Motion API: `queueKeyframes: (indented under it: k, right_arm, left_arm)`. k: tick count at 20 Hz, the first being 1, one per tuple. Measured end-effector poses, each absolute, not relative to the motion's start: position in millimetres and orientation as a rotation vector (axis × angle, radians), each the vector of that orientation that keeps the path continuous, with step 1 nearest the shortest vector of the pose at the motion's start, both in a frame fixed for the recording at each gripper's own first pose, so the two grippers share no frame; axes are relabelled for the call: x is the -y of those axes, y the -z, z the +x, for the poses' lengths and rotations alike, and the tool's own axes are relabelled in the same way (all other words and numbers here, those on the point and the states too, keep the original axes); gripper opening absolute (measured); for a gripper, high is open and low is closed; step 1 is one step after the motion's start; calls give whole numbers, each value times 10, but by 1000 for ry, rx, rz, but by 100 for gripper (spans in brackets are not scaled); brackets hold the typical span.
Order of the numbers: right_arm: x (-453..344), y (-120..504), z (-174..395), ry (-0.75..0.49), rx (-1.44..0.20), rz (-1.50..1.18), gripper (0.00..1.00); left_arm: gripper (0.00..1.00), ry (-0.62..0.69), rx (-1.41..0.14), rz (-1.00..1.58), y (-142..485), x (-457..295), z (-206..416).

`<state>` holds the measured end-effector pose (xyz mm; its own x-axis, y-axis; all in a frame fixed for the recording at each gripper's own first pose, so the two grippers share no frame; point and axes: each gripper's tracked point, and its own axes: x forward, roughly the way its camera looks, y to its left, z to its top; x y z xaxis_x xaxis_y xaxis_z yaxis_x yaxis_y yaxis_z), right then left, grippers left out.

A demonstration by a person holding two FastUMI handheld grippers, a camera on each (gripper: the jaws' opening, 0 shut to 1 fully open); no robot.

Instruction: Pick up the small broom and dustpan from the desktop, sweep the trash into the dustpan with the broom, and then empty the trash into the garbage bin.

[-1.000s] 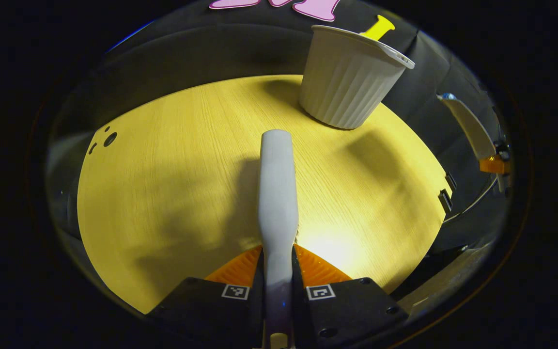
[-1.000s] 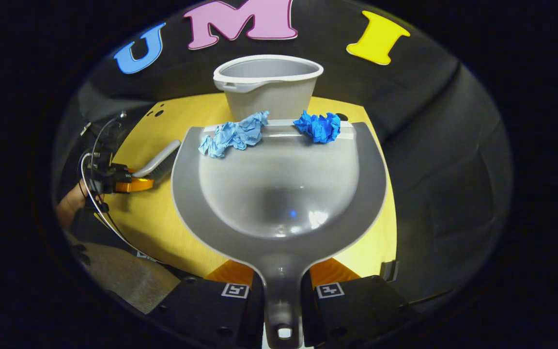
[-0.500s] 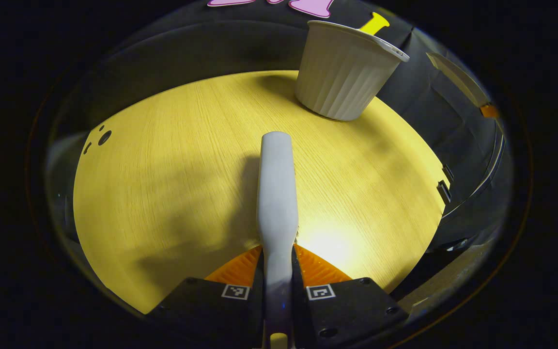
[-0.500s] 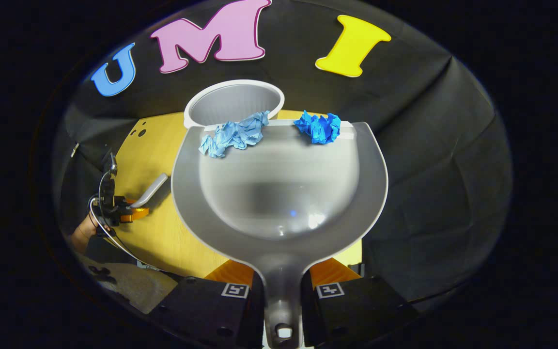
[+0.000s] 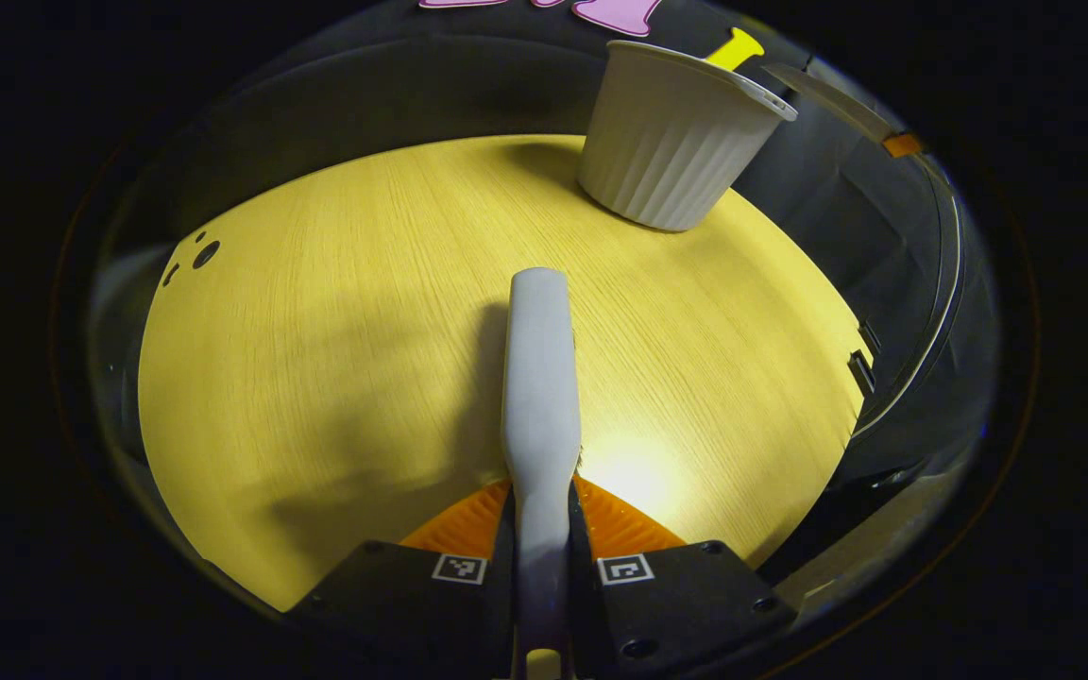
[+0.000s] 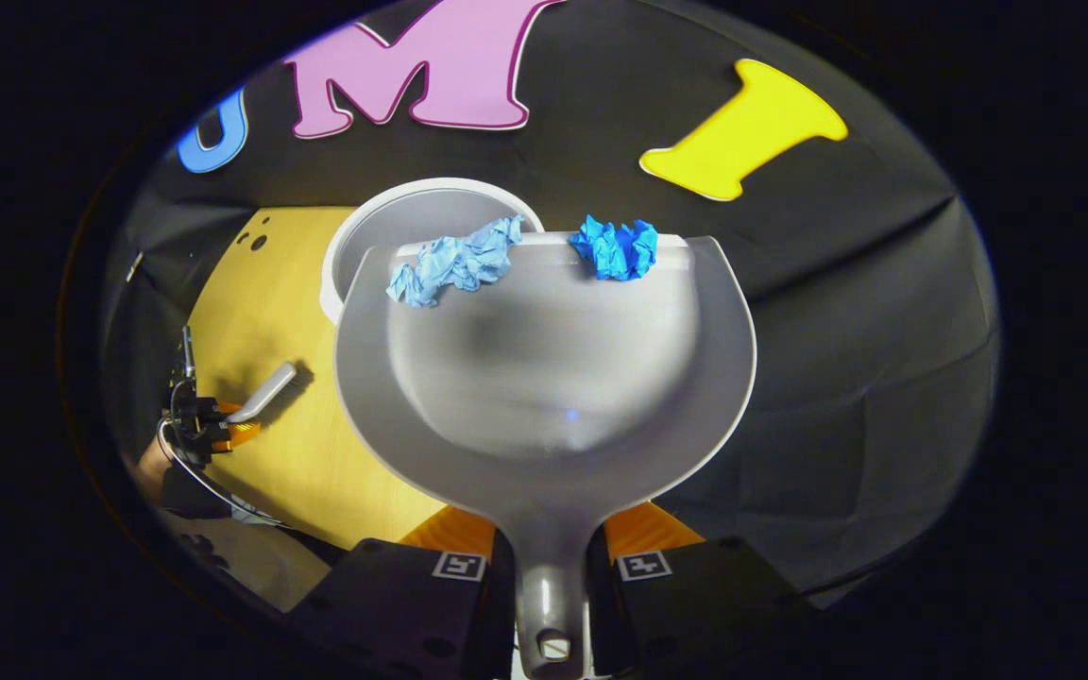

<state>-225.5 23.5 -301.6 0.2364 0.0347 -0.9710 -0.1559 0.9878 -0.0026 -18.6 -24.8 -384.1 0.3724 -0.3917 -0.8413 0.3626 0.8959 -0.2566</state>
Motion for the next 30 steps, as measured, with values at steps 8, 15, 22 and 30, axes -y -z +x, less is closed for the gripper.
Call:
queueKeyframes:
  k: [8,15,22,30]
  right_arm:
    - [217,2837,-2157,-251,-1440,-415,35]
    - [226,2780,-1939,-300,-1494,-572,35]
    - [197,2801,-1908,-315,-1476,-592,35]
    - [152,2617,-2080,-291,-1368,-368,35]
  left_arm:
    - [28,478,-1090,-43,3862,186,-210]
    - [28,469,-1093,-56,3872,150,-210]
    - [28,460,-1094,-56,3874,119,-203]
    - [28,446,-1098,-27,3846,118,-186]
